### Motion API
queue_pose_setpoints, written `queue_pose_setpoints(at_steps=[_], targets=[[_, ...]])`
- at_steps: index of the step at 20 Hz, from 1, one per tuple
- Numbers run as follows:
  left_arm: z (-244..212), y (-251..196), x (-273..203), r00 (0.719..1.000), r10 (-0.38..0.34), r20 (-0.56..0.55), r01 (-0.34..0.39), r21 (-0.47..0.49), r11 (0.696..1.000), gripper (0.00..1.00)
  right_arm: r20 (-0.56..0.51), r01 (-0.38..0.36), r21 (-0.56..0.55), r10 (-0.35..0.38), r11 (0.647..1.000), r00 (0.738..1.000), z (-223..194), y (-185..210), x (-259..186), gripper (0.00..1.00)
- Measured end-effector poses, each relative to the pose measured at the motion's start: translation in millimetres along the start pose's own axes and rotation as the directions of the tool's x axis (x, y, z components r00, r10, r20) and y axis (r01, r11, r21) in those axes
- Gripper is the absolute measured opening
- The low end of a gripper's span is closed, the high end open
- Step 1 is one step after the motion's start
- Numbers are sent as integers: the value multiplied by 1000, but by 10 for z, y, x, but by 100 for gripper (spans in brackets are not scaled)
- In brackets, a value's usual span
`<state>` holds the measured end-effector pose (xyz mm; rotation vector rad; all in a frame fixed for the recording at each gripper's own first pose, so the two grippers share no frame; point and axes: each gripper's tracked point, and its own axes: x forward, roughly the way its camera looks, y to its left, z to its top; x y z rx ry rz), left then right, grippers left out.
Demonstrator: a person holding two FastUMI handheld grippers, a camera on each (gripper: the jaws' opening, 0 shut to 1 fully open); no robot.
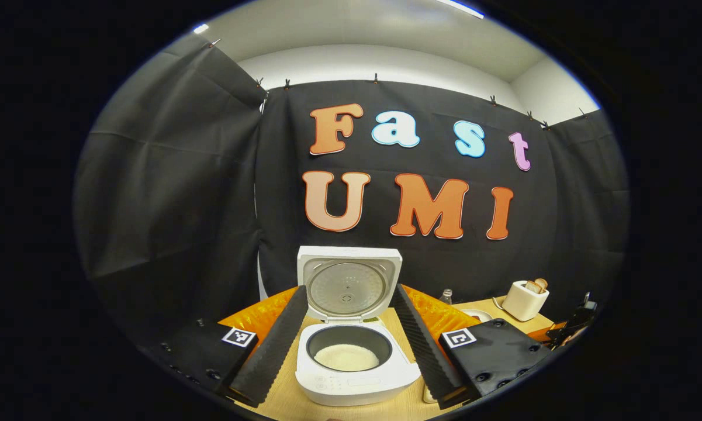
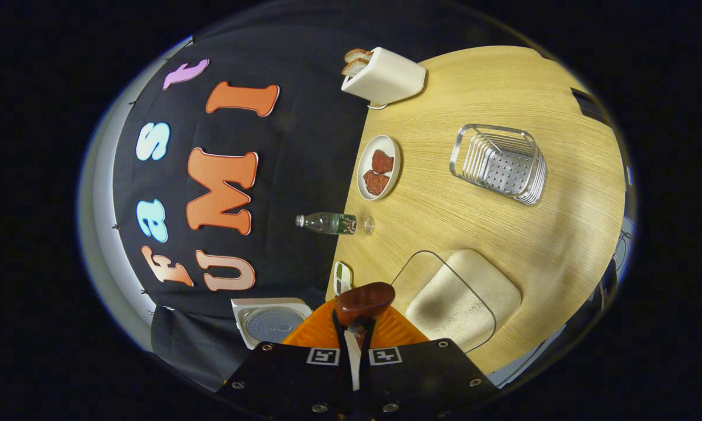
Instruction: Close the left gripper, press the button to open the rice cooker; take a wooden spoon from the chopstick holder with the right hand, scoop a spoonful of rice and pour it into the rice cooker, then put the wooden spoon back into the chopstick holder.
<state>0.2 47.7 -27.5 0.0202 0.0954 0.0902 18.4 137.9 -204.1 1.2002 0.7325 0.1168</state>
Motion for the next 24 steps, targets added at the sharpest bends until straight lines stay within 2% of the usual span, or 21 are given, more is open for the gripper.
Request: queue_pose_setpoints(at_steps=[5,11,18,24], targets=[[-43,172,-28,999,35,-7,-35,-5,999,100,-24,-88,3,88,996,996,-87,462,-65,4],[-88,319,-74,998,62,-12,-62,-11,998,100,-66,-151,-35,148,988,987,-323,945,165,4],[-81,576,-184,994,113,-7,-113,-22,993,100,-137,-218,-74,207,973,969,-708,1486,519,4],[-131,744,-239,989,146,-18,-147,-45,988,100,-172,-248,-128,225,960,959,-1045,1812,838,4]])
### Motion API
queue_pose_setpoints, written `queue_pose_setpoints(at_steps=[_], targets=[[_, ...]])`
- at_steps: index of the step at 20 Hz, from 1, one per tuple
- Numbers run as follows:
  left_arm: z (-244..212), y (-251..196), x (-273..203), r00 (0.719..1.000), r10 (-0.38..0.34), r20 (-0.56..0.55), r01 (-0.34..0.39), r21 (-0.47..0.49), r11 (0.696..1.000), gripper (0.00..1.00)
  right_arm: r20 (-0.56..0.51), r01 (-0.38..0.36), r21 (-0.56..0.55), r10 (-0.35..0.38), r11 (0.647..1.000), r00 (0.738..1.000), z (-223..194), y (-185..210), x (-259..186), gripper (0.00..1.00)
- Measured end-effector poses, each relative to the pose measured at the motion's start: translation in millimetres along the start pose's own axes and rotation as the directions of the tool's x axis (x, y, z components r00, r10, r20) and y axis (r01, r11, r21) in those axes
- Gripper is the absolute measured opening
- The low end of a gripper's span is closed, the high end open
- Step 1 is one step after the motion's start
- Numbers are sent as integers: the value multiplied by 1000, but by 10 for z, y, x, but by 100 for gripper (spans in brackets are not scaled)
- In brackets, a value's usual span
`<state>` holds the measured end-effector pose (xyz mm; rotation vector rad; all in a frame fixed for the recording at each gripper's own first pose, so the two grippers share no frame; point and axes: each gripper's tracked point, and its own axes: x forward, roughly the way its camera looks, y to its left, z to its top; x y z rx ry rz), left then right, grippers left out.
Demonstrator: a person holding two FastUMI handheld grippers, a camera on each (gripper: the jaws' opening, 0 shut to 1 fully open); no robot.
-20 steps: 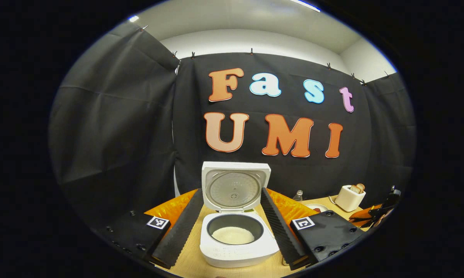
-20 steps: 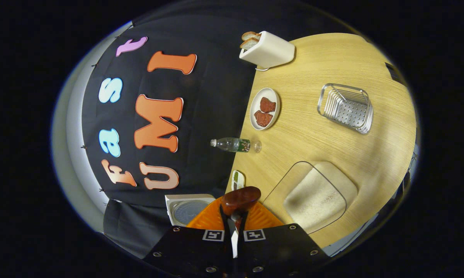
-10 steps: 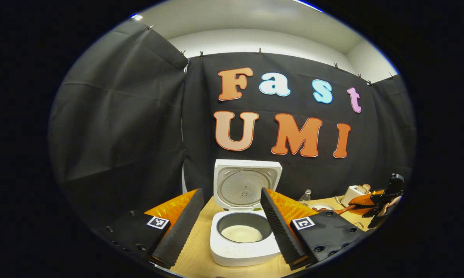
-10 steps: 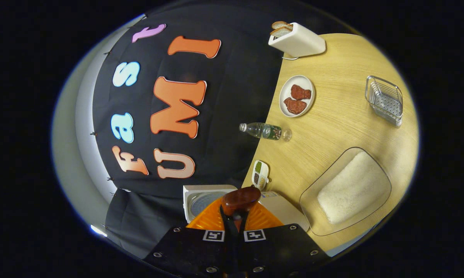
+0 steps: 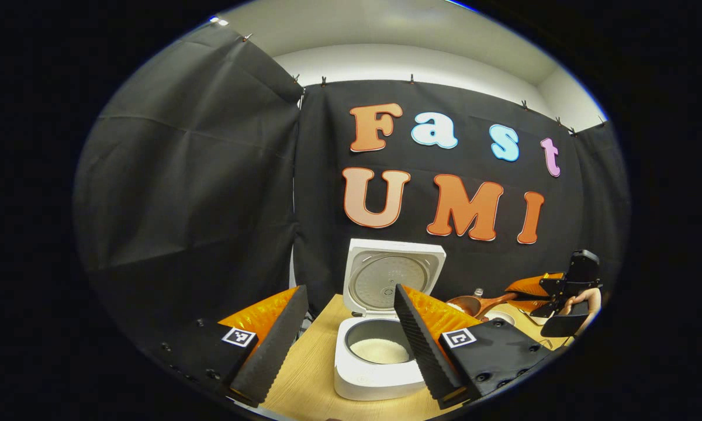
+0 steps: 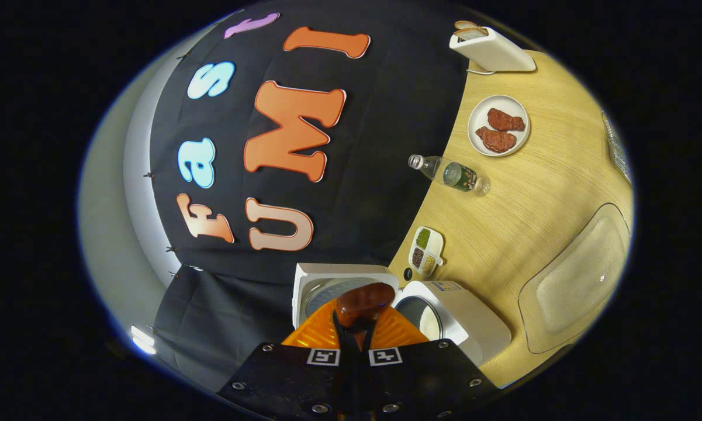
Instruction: Close the left gripper, press the button to open the rice cooker; take a wooden spoon from the chopstick holder with the right hand, scoop a spoonful of rice and pour it into the rice cooker, then put the wooden spoon back into the chopstick holder.
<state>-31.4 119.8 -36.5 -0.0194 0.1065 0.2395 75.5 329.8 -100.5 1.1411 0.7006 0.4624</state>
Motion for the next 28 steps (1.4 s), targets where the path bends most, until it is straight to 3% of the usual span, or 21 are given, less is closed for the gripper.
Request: queue_pose_setpoints(at_steps=[8,17,24,28], targets=[[-54,112,-60,1000,20,-8,-20,-22,1000,100,-9,3,-159,-4,987,1000,-238,171,377,4],[-51,191,-102,999,48,-1,-48,-22,999,100,52,-1,-364,21,931,998,-183,358,406,4],[-55,172,-139,999,39,-2,-39,-23,999,100,60,-28,-390,56,921,997,-166,502,377,4],[-33,195,-140,999,41,4,-41,-18,999,100,77,-25,-442,66,897,995,-165,547,368,4]])
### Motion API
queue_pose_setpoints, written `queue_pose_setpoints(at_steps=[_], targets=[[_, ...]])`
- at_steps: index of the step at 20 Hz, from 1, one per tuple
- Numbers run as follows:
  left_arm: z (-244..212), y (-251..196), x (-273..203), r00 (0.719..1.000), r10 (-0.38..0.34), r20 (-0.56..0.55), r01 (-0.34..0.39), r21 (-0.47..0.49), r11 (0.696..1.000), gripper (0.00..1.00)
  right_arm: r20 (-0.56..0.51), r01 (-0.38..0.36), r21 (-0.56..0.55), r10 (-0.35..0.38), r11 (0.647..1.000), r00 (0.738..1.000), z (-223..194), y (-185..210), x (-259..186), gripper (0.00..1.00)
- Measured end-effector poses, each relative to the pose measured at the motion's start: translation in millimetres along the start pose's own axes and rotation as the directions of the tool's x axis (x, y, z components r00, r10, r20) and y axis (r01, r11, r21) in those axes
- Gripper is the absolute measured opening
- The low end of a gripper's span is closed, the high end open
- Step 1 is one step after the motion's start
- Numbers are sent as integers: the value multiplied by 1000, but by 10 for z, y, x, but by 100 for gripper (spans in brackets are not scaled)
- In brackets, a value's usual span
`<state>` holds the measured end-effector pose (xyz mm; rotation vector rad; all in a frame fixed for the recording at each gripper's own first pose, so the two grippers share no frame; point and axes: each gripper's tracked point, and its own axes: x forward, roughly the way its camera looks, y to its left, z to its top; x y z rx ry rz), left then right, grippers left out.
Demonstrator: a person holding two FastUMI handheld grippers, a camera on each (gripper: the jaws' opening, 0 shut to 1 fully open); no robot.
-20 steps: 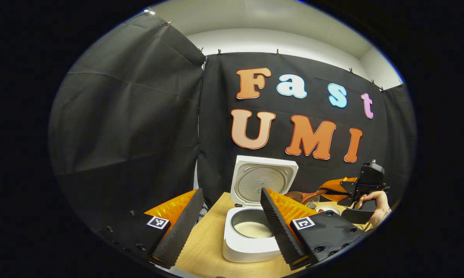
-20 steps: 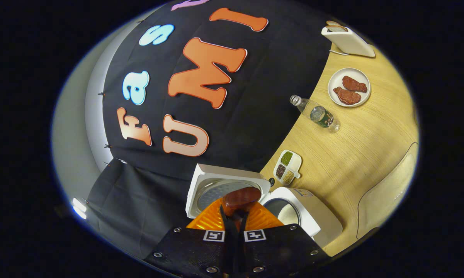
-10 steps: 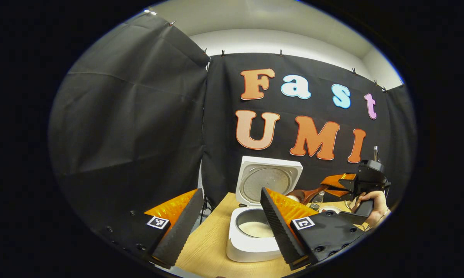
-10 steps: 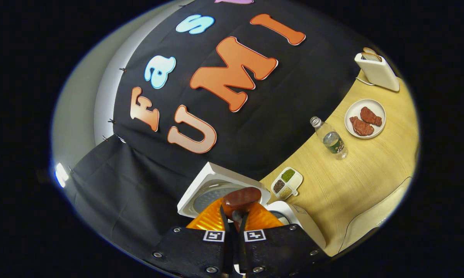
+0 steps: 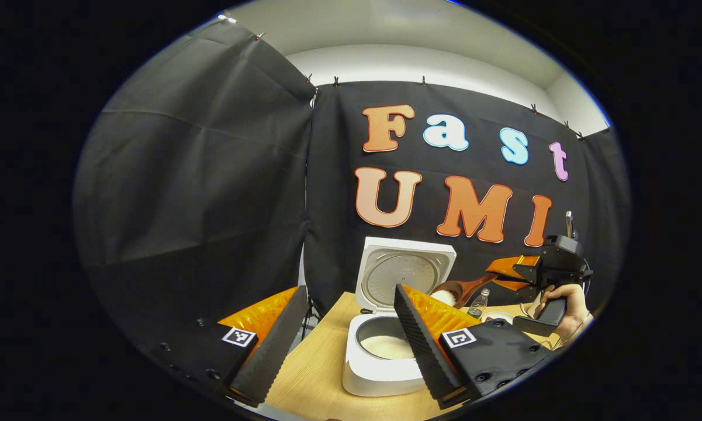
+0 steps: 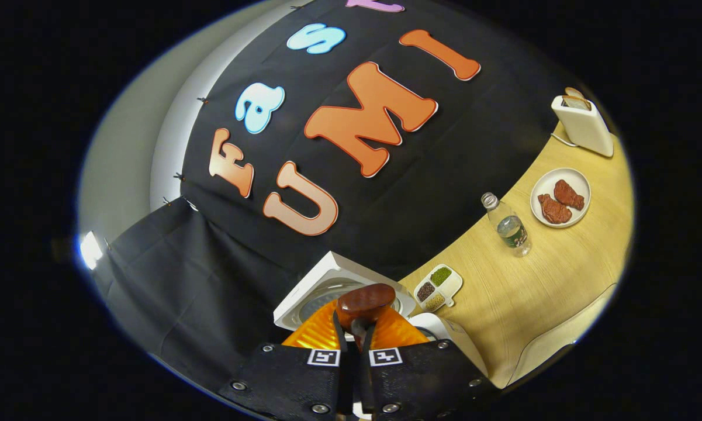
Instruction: Close the left gripper, press the button to open the rice cooker; take a wooden spoon from the chopstick holder with the right hand, scoop a spoonful of rice and pour it into the rice cooker, then put the wooden spoon back into the chopstick holder.
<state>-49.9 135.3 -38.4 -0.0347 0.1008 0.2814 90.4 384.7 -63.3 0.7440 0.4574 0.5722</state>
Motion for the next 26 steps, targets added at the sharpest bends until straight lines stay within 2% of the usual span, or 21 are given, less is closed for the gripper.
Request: queue_pose_setpoints(at_steps=[11,20,26], targets=[[-37,1,89,1000,-14,-8,14,-2,1000,100,-4,-39,-54,38,998,999,-30,140,56,4],[-29,23,128,1000,-15,1,15,2,1000,100,20,-43,-176,47,983,999,-35,222,83,4],[-38,71,163,1000,-7,2,7,6,1000,100,39,-53,-273,65,961,997,-15,299,70,4]])
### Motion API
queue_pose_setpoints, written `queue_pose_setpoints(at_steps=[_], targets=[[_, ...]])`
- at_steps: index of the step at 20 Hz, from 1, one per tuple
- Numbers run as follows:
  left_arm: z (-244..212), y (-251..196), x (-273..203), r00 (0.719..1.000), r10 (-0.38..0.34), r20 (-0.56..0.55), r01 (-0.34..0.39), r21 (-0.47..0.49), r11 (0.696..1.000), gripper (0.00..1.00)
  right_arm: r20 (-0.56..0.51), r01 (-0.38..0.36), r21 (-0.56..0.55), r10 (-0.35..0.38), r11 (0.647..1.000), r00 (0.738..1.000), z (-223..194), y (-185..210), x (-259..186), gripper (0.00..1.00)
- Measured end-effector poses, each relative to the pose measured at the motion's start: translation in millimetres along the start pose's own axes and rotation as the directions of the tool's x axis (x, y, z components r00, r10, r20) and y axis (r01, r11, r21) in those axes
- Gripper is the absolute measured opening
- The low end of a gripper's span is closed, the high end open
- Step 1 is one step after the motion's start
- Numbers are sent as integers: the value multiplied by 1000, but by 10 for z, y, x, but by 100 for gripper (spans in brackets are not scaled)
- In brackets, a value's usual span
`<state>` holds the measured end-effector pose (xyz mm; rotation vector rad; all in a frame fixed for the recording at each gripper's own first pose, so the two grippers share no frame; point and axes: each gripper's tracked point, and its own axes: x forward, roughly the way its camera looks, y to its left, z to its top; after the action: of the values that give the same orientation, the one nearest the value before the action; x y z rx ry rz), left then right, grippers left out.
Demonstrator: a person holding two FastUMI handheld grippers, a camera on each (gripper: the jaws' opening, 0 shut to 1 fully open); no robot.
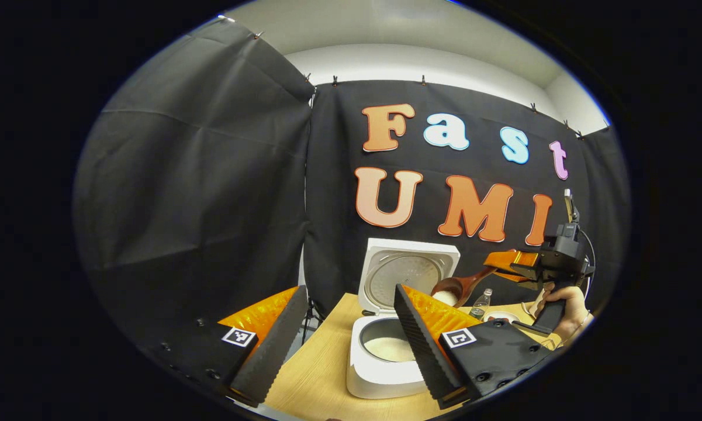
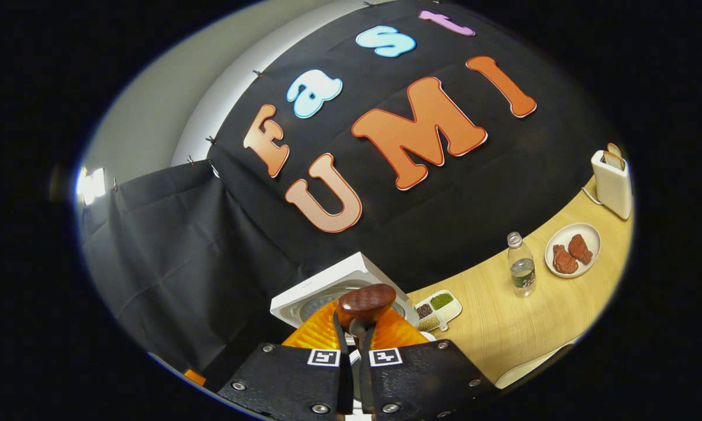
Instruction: Close the left gripper, press the button to open the rice cooker; take a wooden spoon from the chopstick holder with the right hand, scoop a spoonful of rice and pour it into the rice cooker, then put the wooden spoon back into the chopstick holder.
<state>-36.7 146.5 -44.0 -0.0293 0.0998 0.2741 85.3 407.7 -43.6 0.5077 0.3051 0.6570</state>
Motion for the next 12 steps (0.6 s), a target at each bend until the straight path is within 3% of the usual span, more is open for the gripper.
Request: queue_pose_setpoints(at_steps=[7,12], targets=[[13,37,1,1000,6,7,-7,9,1000,100,25,-31,-147,35,989,999,14,173,-14,4],[19,86,10,1000,15,7,-16,6,1000,100,33,-58,-302,72,951,997,-16,341,-26,4]])
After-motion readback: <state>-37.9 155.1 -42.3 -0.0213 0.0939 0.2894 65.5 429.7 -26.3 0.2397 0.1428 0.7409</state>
